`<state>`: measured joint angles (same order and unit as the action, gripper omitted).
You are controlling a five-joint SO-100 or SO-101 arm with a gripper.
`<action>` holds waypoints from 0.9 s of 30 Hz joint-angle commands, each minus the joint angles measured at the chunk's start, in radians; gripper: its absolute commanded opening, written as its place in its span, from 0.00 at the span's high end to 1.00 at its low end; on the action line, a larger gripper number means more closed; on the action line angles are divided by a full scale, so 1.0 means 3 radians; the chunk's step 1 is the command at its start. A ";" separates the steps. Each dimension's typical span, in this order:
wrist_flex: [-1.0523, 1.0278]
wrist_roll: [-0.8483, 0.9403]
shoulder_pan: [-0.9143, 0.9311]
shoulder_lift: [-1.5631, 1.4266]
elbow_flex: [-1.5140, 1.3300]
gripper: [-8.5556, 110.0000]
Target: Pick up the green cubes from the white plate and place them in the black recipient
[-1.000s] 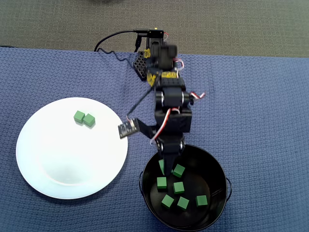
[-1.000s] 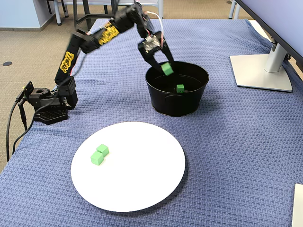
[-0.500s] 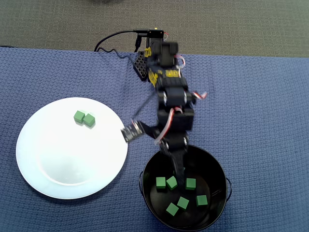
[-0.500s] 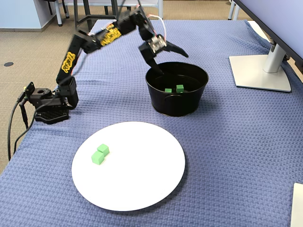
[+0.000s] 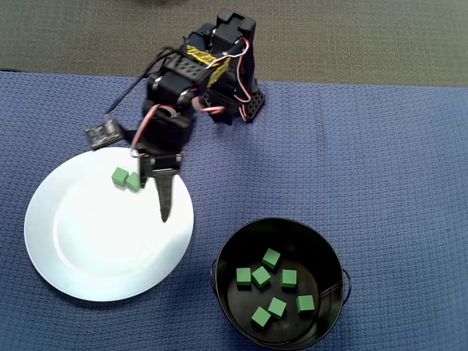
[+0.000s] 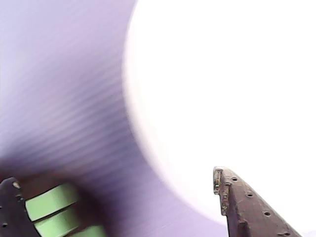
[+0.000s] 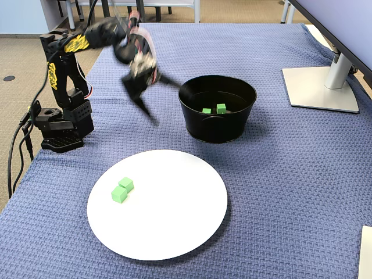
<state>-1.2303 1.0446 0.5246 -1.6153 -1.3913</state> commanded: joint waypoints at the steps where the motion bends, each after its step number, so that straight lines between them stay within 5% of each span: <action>1: 0.0470 0.0547 0.0368 -0.0291 -0.0522 0.57; 11: 0.0823 0.0409 0.0721 -0.0409 -0.1304 0.60; 27: 0.0026 -0.1902 0.1033 0.0654 -0.0138 0.65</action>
<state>-1.1658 0.6182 0.8268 -1.4327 -1.5677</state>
